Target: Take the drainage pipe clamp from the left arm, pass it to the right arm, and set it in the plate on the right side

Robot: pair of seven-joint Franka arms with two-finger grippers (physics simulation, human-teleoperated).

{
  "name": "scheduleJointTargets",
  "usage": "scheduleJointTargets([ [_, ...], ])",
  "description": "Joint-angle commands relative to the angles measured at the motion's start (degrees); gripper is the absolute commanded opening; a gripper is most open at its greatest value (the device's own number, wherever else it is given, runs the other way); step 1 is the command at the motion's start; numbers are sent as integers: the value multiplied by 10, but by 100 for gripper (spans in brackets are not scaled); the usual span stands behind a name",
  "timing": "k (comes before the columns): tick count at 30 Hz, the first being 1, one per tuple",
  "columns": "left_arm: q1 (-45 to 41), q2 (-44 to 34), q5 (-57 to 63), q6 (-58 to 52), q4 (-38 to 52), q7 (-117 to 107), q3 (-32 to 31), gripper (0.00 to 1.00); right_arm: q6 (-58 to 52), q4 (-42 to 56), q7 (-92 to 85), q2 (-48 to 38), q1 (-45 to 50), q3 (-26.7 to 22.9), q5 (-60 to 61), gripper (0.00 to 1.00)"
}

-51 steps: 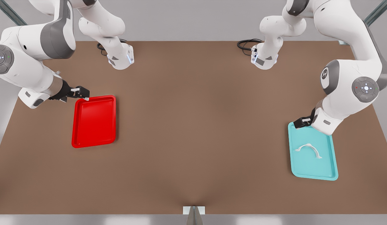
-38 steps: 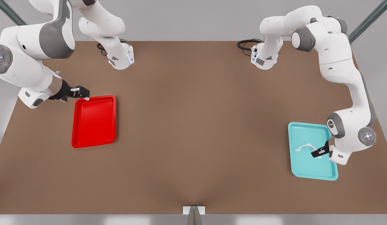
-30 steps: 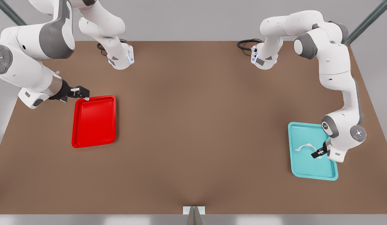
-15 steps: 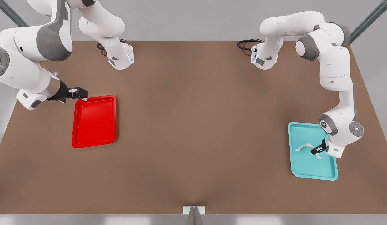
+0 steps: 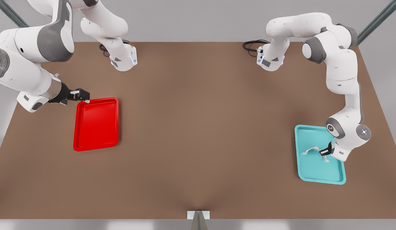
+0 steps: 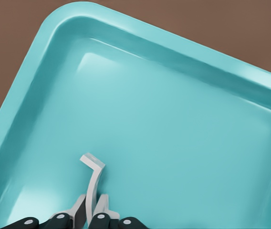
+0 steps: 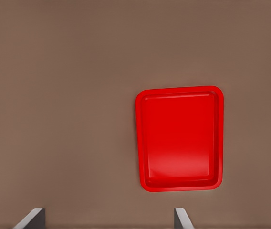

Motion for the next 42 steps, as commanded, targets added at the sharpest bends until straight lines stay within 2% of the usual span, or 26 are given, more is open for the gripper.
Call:
scheduleJointTargets([
  [1, 0, -1, 0, 0, 0, 56, 1, 26, 0, 1, -4, -1, 1, 0, 0, 100],
  [2, 0, -1, 0, 0, 0, 55, 0, 21, -1, 1, -5, -1, 0, 0, 0, 100],
  [7, 0, -3, -1, -15, 4, 50, 0, 21, 1, 2, 4, -1, 6, 2, 0, 100],
  [9, 1, -12, -17, -78, 29, 32, 0, 21, 1, 2, 4, -1, 6, 2, 0, 100],
  [12, -7, -21, -15, -264, 141, -96, -4, 21, 0, 2, 4, -1, 6, 2, -1, 100],
  [14, -90, -43, -11, -343, 173, -258, -4, 21, 0, 2, 2, -2, 3, 2, -1, 100],
  [16, -151, -61, -14, -366, 175, -384, -6, 21, 0, 2, 2, -1, 3, 2, -1, 100],
  [18, -207, -64, -16, -367, 186, -497, -10, 21, -1, 1, 0, -1, 2, 1, -1, 100],
  [20, -249, -62, -71, -358, 214, -610, -16, 21, -1, 1, 3, -1, 3, 1, -1, 100],
  [23, -259, -60, -96, -240, 222, -812, -96, 21, -1, 1, 2, -2, 2, 1, -1, 100],
  [28, -369, -58, -91, -155, 243, -1076, -100, 21, -1, 1, 1, -1, 2, 1, -1, 100],
  [31, -400, -60, -91, -155, 257, -1136, -100, 21, 39, 1, 24, 17, 38, 6, -4, 100],
  [34, -436, -58, -79, -155, 261, -1218, -100, 21, 116, -6, 42, 71, 65, 25, -8, 100],
  [39, -471, -43, -82, -130, 261, -1366, -107, 21, 175, -13, 184, 116, 103, 24, -6, 100],
  [42, -472, -39, -82, -130, 262, -1364, -115, 21, 230, -9, 298, 150, 123, 27, -1, 100],
])
